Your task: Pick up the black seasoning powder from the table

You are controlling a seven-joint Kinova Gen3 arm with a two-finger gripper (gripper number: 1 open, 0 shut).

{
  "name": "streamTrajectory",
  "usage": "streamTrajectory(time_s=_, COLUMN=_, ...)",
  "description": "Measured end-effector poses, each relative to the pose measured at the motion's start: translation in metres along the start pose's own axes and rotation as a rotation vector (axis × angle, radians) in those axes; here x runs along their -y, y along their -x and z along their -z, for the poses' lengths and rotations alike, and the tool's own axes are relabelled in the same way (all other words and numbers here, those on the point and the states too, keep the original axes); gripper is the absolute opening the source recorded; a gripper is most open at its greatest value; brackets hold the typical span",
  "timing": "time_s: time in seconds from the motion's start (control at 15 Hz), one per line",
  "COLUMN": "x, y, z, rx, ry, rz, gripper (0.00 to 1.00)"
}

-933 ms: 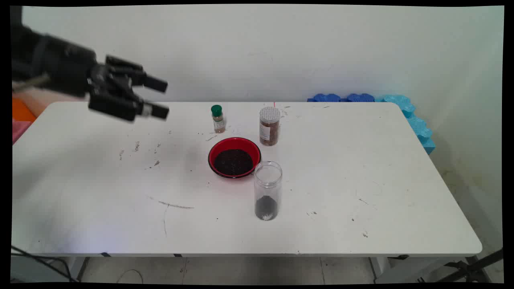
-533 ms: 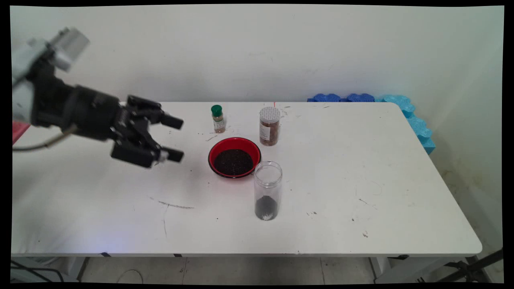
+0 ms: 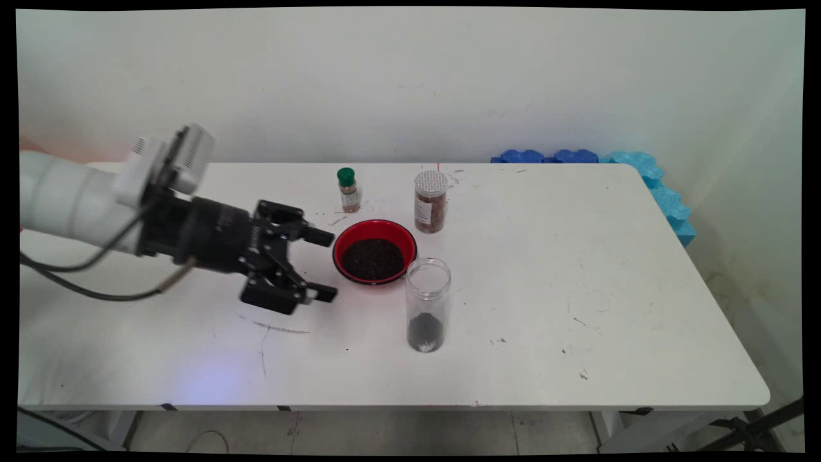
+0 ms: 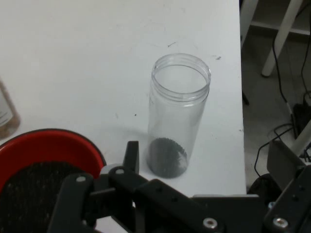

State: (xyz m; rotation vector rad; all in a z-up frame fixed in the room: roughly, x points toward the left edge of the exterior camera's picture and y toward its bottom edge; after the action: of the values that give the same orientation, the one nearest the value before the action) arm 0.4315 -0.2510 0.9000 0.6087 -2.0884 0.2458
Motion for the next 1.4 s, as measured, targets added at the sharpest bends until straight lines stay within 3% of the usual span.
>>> streamTrajectory(time_s=0.67, x=0.011, y=0.019, z=-0.085, rx=-0.018, ry=0.016, rz=-0.033, gripper=1.0)
streamTrajectory(time_s=1.4, x=0.016, y=0.021, z=-0.139, rx=-0.021, ry=0.046, rz=-0.066, gripper=1.0)
